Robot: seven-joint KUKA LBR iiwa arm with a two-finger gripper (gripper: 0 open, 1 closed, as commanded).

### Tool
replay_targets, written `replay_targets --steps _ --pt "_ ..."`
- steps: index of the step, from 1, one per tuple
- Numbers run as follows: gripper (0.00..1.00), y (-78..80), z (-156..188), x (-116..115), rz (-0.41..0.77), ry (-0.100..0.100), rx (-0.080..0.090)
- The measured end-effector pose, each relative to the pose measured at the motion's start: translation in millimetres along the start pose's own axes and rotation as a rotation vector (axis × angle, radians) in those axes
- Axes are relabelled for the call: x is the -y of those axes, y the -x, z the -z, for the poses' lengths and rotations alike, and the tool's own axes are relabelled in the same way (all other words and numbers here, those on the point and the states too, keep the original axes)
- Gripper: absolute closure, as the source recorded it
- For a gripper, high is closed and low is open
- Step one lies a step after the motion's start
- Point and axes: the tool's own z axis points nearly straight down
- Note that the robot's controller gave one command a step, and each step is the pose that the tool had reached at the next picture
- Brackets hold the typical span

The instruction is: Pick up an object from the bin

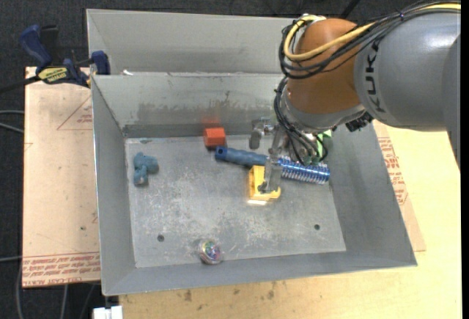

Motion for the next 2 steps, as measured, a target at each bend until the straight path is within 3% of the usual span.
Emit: replay_targets --steps 1,2 --pt "0.0 29.3 -73.9 99.5 0.116 -0.004 -0.002" --pt "1.0 30.2 -71.2 94.2 0.121 -0.001 0.001"
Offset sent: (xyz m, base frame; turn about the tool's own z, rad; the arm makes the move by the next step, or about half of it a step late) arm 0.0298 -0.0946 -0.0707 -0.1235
